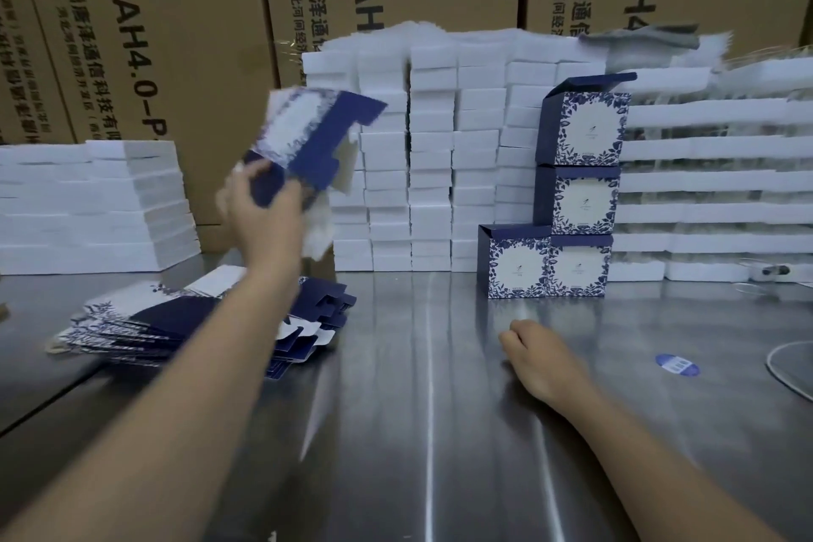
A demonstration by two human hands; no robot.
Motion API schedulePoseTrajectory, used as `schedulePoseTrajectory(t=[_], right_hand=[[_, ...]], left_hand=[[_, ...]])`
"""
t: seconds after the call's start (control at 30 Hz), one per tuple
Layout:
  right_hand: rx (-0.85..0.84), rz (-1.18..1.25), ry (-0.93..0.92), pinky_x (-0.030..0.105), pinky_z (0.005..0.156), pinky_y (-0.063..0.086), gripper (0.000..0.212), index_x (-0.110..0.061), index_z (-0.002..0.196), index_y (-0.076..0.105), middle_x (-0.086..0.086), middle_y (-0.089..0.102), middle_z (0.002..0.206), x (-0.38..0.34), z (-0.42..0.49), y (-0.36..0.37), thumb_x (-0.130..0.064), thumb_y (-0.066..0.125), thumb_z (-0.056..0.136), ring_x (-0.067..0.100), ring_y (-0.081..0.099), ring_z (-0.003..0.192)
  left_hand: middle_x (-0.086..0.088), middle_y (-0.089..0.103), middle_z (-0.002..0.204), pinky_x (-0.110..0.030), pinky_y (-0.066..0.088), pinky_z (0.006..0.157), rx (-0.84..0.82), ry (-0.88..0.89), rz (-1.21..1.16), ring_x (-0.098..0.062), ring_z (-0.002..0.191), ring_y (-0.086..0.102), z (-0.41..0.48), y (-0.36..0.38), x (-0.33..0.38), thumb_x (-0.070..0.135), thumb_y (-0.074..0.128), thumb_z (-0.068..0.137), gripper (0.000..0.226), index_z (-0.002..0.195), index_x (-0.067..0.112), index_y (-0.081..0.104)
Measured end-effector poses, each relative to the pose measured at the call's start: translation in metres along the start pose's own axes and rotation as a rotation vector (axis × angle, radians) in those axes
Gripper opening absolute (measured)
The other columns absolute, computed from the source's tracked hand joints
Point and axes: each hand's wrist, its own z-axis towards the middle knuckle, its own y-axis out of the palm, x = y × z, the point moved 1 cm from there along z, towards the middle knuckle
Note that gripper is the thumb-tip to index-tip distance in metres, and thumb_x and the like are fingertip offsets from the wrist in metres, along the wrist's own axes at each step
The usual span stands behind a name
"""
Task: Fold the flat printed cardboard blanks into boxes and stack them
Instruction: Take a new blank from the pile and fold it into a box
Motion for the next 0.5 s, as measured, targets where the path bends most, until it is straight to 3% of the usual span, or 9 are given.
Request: schedulePoseTrajectory(t=[0.07,0.17,0.3,0.37,0.5], right_hand=[[0.016,0.019,0.005,0.039,0.060,0.034,0.036,-0.014,0.067,0.043,0.000,0.054,0.069,-0.001,0.000,-0.001,-0.027,0.048,0.099,0.031,0.056,0.077],[0.045,0.031,-0.020,0.037,0.057,0.035,0.036,-0.014,0.064,0.041,0.000,0.050,0.063,0.001,0.000,-0.002,-0.032,0.049,0.095,0.028,0.054,0.070],[0.023,-0.022,-0.024,0.035,0.063,0.043,0.022,-0.017,0.078,0.059,-0.006,0.062,0.071,0.004,0.003,0.002,-0.036,0.058,0.089,0.022,0.060,0.075],[0.027,-0.069,-0.030,0.033,0.072,0.048,0.013,-0.021,0.086,0.066,-0.009,0.065,0.079,0.004,0.004,0.003,-0.033,0.061,0.090,0.021,0.065,0.084],[0.051,0.074,0.005,0.033,0.078,0.055,0.010,-0.025,0.080,0.067,-0.012,0.069,0.079,0.003,0.006,0.007,-0.021,0.069,0.089,0.016,0.068,0.080]], left_hand=[[-0.003,0.056,0.142,-0.041,0.055,0.106,-0.062,-0.027,-0.075,-0.015,0.124,0.062,-0.044,0.010,-0.021,0.026,0.077,0.082,0.036,0.117,0.031,0.073],[0.001,0.063,0.135,-0.039,0.056,0.100,-0.109,-0.217,-0.221,-0.016,0.120,0.064,-0.090,0.026,-0.047,0.028,0.070,0.083,0.028,0.108,0.039,0.075],[0.019,0.075,0.083,-0.014,0.052,0.062,-0.123,-0.420,-0.263,0.003,0.077,0.069,-0.119,0.033,-0.076,0.017,0.062,0.099,0.022,0.106,0.032,0.076],[0.025,0.073,0.074,-0.010,0.049,0.052,-0.154,-0.436,-0.234,0.010,0.067,0.068,-0.126,0.031,-0.086,0.018,0.062,0.101,0.019,0.104,0.029,0.076],[0.023,0.076,0.082,-0.019,0.056,0.057,-0.211,-0.432,-0.201,0.004,0.071,0.072,-0.129,0.027,-0.086,0.019,0.065,0.099,0.017,0.111,0.025,0.076]])
